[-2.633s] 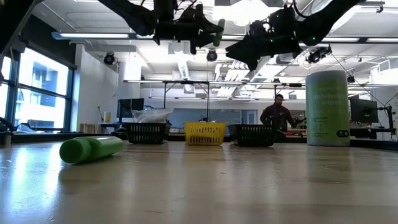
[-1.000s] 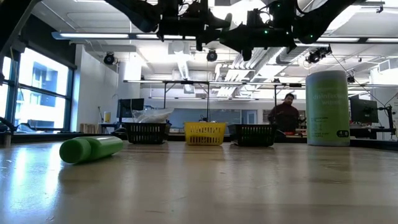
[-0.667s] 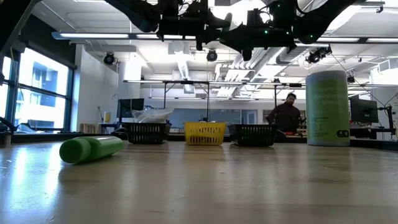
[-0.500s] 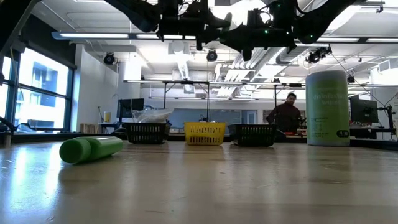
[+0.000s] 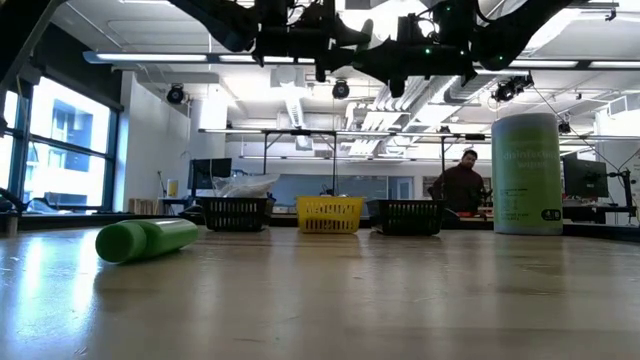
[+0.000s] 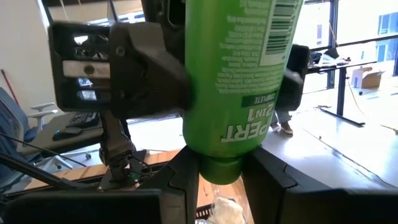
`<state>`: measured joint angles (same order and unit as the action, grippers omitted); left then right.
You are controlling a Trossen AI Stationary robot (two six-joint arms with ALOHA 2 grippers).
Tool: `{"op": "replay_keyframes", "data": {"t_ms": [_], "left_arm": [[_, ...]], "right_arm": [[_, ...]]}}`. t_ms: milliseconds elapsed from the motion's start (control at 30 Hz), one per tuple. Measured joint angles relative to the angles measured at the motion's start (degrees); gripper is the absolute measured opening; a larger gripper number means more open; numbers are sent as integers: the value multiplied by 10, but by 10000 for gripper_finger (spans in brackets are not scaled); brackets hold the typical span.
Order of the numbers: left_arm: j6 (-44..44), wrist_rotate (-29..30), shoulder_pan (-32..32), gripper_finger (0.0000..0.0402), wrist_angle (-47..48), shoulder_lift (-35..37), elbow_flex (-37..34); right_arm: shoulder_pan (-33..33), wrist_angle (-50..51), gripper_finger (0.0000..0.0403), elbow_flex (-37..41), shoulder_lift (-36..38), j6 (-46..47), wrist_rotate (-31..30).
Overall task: Pick & Place Travel size toiletries
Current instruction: Put the green shampoo bottle into the top right black bin
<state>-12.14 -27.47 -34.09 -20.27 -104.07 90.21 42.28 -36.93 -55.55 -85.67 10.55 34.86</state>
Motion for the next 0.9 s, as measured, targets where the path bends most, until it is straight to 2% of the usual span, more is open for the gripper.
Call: {"op": "replay_keyframes", "data": {"t_ms": [167, 267, 667, 900], "left_arm": [[2, 4, 0, 257, 3, -1, 0], [3, 4, 0, 278, 1, -1, 0], [3, -22, -28, 285, 7, 32, -1], [-1, -37, -61, 285, 94, 72, -1]], "right_arm": [[0, -1, 89, 0, 0, 0, 2], [0, -1, 89, 0, 0, 2, 2], [24, 15, 89, 0, 3, 33, 34], [25, 88, 89, 0, 34, -11, 1]]}}
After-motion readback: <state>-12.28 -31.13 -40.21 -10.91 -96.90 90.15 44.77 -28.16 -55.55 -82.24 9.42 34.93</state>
